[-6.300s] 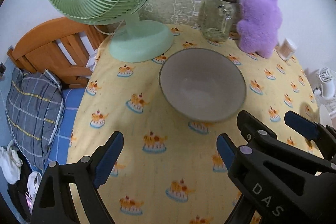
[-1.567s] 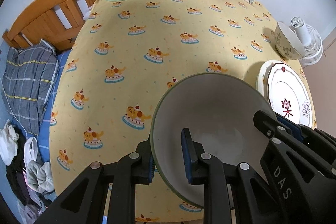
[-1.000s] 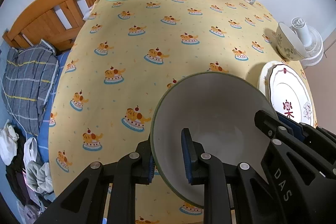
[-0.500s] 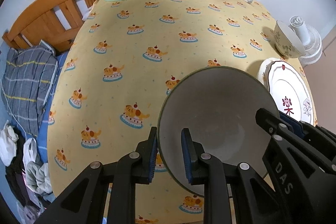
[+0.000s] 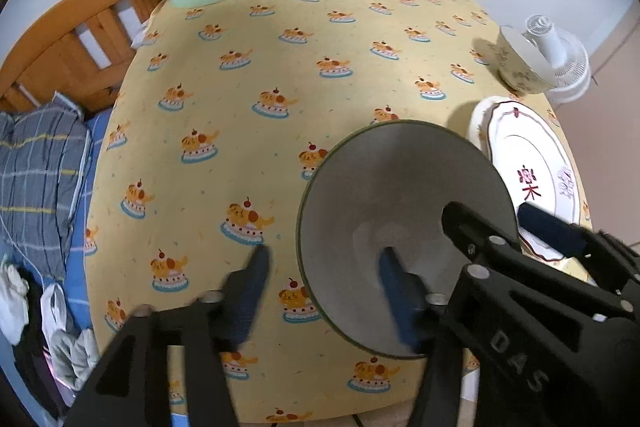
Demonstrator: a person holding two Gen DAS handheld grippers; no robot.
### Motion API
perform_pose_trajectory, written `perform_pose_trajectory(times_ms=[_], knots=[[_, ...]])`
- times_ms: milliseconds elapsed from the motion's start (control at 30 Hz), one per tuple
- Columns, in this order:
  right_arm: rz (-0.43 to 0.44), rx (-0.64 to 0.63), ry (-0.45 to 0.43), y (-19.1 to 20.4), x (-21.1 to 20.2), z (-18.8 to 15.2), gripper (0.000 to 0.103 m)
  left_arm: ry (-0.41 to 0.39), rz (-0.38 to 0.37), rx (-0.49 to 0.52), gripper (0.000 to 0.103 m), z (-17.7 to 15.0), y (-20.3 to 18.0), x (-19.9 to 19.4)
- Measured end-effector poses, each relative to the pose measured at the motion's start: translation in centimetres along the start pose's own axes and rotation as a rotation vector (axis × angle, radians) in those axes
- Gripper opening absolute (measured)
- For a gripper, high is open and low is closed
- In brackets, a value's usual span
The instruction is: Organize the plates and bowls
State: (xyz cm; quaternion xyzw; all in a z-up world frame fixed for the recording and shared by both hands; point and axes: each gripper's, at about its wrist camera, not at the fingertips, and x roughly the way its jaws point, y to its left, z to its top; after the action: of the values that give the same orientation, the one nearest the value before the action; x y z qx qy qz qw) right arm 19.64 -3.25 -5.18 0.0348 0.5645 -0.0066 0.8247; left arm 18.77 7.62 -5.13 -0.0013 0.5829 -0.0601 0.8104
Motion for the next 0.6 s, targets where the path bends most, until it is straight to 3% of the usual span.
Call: perform_pose_trajectory(times_ms=[100,300,600], knots=[[-0.015,0.022,-0.031,0.0,-1.2,-0.1,0.069,-0.005,-0.014,0.026,0.074,0.3,0.0,-0.6],[0.014,0.064,-0.053,-0.9,-2.5,0.4,0.07,-0.06,-0.019,0.055,0.085,1.1,-0.9,-2.4],[0.043,0.027,-0.089,-3.9,-2.9,2.7,0.071,-0.114,0.021,0.013,0.086,2.9,-4.1,-2.5]])
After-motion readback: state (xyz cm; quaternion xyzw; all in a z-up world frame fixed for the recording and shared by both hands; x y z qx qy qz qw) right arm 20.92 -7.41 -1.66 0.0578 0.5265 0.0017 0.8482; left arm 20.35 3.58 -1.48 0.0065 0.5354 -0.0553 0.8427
